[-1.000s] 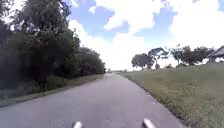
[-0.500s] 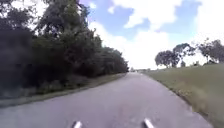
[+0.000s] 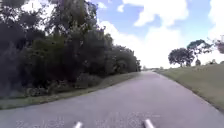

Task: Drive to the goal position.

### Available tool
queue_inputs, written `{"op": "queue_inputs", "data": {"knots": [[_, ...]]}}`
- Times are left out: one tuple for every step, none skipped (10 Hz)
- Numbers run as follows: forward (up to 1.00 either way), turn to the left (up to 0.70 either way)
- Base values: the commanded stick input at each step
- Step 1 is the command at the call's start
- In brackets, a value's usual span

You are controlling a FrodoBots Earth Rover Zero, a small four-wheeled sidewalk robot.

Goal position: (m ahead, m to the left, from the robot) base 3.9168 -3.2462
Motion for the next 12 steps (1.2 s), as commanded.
{"op": "queue_inputs", "data": {"knots": [[0.70,0.00],[0.70,0.00],[0.70,0.00],[0.70,0.00],[0.70,0.00],[0.70,0.00],[0.70,0.00],[0.70,0.00],[0.70,0.00],[0.70,0.00],[0.70,0.00],[0.70,0.00]]}}
